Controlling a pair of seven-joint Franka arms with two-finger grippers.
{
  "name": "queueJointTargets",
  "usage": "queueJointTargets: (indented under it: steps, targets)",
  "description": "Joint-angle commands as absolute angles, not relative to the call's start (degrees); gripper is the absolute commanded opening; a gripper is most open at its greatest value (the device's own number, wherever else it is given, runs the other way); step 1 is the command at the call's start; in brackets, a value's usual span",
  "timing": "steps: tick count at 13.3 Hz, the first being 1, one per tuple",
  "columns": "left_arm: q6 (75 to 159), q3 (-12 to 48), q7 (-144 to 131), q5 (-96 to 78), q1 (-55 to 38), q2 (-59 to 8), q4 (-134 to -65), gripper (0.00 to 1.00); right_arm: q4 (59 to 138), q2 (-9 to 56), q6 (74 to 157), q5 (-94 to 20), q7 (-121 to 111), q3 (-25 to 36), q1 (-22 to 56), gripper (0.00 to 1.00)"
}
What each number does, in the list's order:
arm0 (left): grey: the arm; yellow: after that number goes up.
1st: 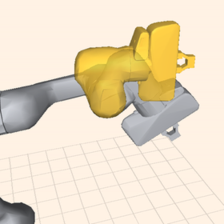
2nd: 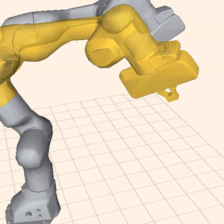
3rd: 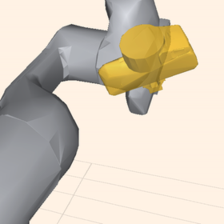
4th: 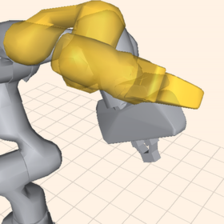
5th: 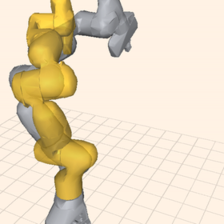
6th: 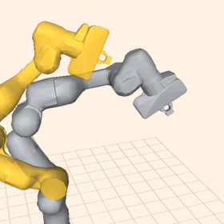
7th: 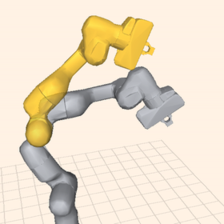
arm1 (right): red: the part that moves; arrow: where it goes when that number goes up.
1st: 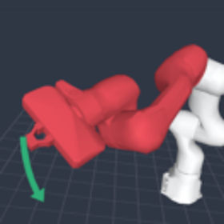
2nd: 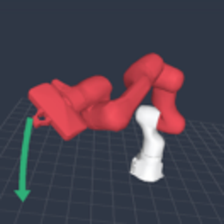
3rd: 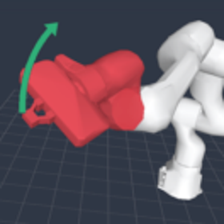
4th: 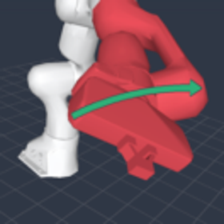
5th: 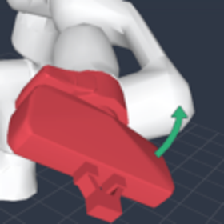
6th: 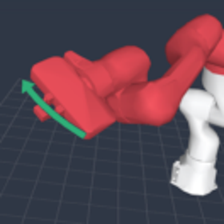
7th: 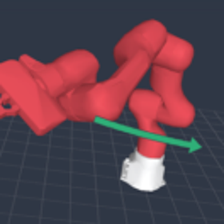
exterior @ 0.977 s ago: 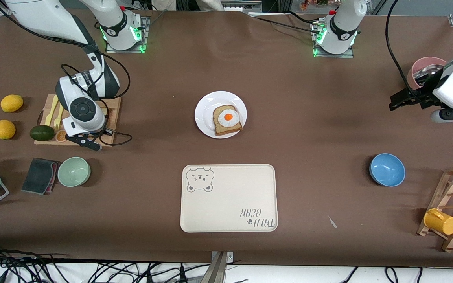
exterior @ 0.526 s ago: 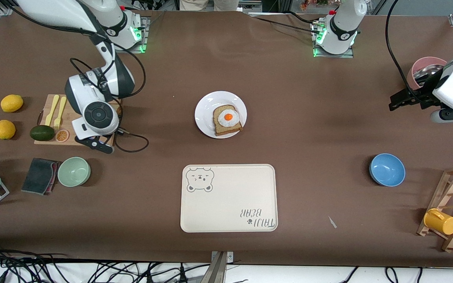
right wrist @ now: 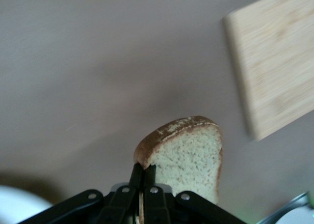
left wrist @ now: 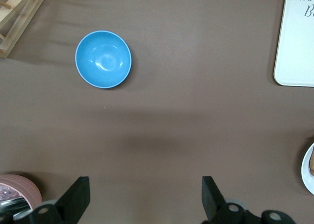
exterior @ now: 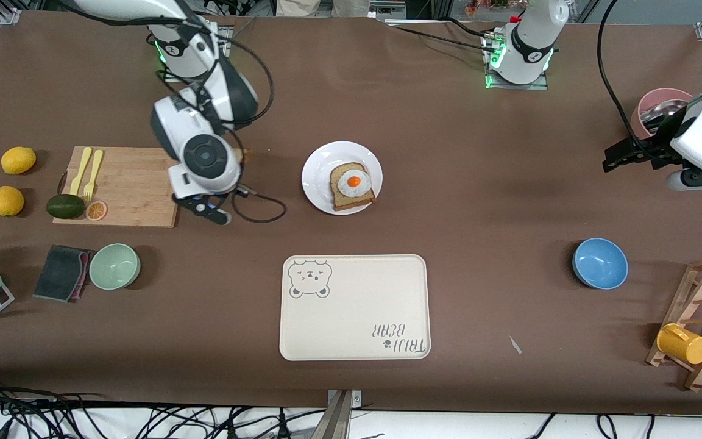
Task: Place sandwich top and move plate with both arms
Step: 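Lift the bread slice with the right gripper and carry it to the plate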
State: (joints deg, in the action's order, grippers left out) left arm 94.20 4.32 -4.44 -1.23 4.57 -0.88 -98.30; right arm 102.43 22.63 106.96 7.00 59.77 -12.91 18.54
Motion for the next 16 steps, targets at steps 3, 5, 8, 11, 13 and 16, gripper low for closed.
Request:
queueJointTargets:
  steps: [3,5,8,11,13,16]
  targets:
    - [94.31,4.22,-4.83,-2.37,4.66,-0.79,-98.09,1.00,89.05,30.84,106.25,4.13,67.92,-12.83,29.60,0.00]
    - [94.31,4.22,-4.83,-2.46,4.66,-0.70,-98.09,1.00,86.76,33.82,108.88,4.57,68.38,-12.83,32.59,0.00]
    - [94.31,4.22,-4.92,-2.46,4.66,-0.70,-98.09,1.00,86.66,36.73,115.99,4.92,68.64,-12.75,35.50,0.00]
    - [94.22,4.22,-5.01,-2.37,4.57,-0.44,-98.09,1.00,86.22,38.23,120.22,4.92,68.64,-12.74,35.68,0.00]
    - [94.13,4.39,-5.27,-2.46,4.40,-0.35,-98.09,1.00,86.05,38.50,120.67,5.36,68.29,-12.74,35.68,0.01]
    - [94.13,4.31,-5.54,-2.46,4.48,-0.35,-98.09,1.00,84.90,38.06,120.50,6.23,68.12,-12.57,35.33,1.00]
